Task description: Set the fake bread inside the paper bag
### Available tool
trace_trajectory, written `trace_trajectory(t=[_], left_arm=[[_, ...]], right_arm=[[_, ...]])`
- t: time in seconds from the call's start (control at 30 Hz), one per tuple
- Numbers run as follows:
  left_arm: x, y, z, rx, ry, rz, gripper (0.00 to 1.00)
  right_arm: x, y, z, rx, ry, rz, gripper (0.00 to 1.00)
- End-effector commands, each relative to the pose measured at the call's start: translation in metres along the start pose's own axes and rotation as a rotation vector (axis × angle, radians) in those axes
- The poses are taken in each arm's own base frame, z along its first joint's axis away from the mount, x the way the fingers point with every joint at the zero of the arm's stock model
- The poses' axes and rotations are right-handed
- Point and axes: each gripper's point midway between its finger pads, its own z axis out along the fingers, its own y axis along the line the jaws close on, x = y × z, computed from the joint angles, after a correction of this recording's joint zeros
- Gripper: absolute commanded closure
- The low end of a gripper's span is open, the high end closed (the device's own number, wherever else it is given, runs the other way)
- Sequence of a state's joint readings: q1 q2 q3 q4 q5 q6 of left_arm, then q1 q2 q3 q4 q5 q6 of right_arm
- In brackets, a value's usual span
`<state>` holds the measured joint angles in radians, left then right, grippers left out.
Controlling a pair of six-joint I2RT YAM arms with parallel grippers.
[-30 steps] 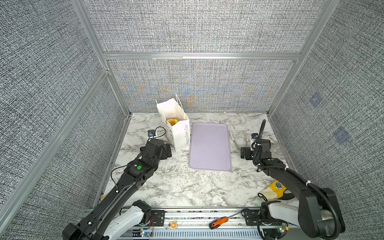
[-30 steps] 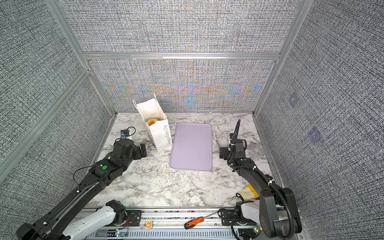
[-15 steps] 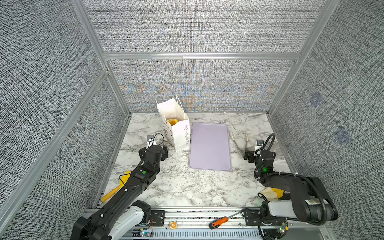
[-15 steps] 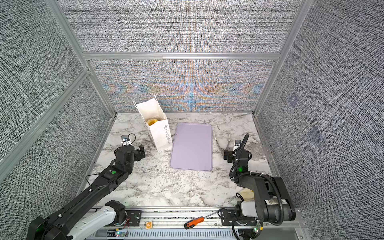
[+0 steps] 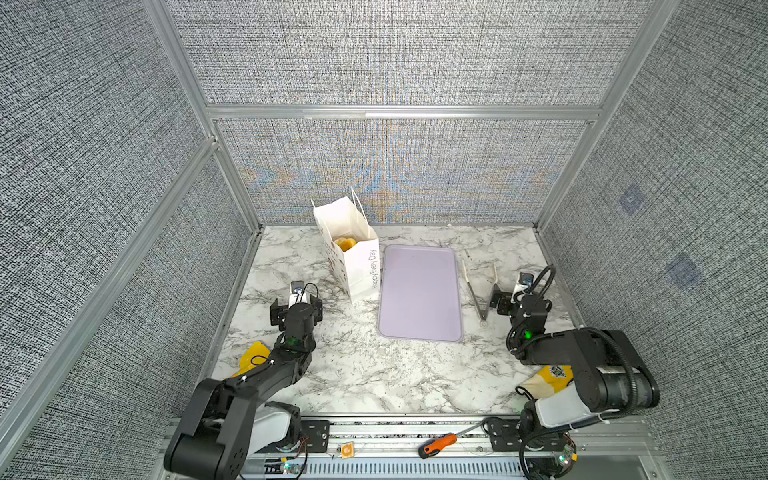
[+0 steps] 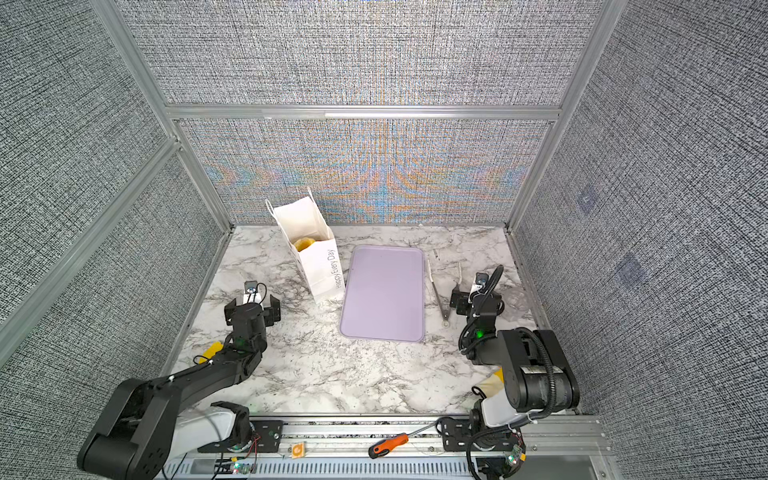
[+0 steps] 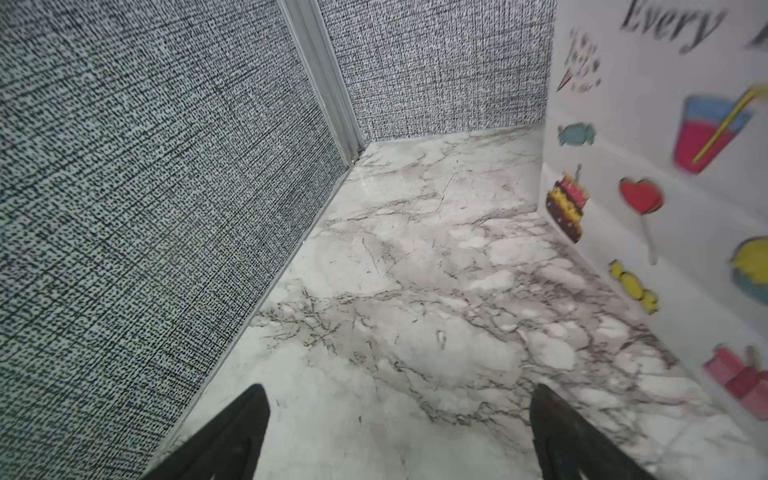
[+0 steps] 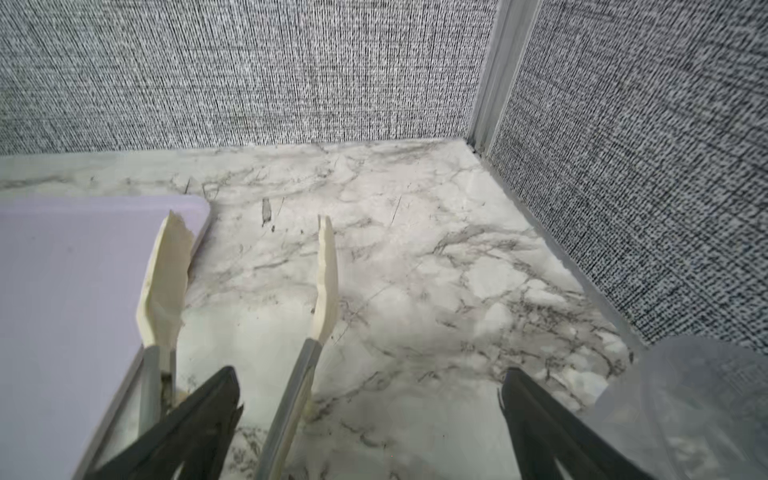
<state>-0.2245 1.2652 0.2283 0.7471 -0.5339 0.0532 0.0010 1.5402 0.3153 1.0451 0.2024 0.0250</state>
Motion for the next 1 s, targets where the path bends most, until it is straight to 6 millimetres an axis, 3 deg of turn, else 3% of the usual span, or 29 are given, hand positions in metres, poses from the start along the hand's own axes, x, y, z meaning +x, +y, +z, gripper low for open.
trace_trajectory(t=[0.0,0.07,0.13,0.27,0.47,0.97], left_arm=[[-0.04,0.008,0.003,0.008,-0.204,-0.073,0.02],[-0.043,0.011,0.008,0.025,-0.214,-0.108,0.03],[-0.045,-0.001,0.015,0.128,-0.206,-0.117,0.08],[-0.042,-0.009,0.012,0.213,-0.256,-0.148,0.12],[-0.028,-0.004,0.017,0.18,-0.232,-0.183,0.05],[-0.031,0.0,0.014,0.164,-0.267,-0.178,0.01]], right_arm=[[0.004,-0.005,0.001,0.026,0.022,0.015,0.01],[0.003,-0.005,0.0,0.026,0.006,0.019,0.0],[0.003,-0.005,0.0,0.026,0.011,0.019,0.0],[0.003,-0.005,0.0,0.026,0.007,0.018,0.01],[0.003,-0.005,0.0,0.026,0.007,0.018,0.0],[0.003,-0.005,0.0,0.026,0.008,0.017,0.0]])
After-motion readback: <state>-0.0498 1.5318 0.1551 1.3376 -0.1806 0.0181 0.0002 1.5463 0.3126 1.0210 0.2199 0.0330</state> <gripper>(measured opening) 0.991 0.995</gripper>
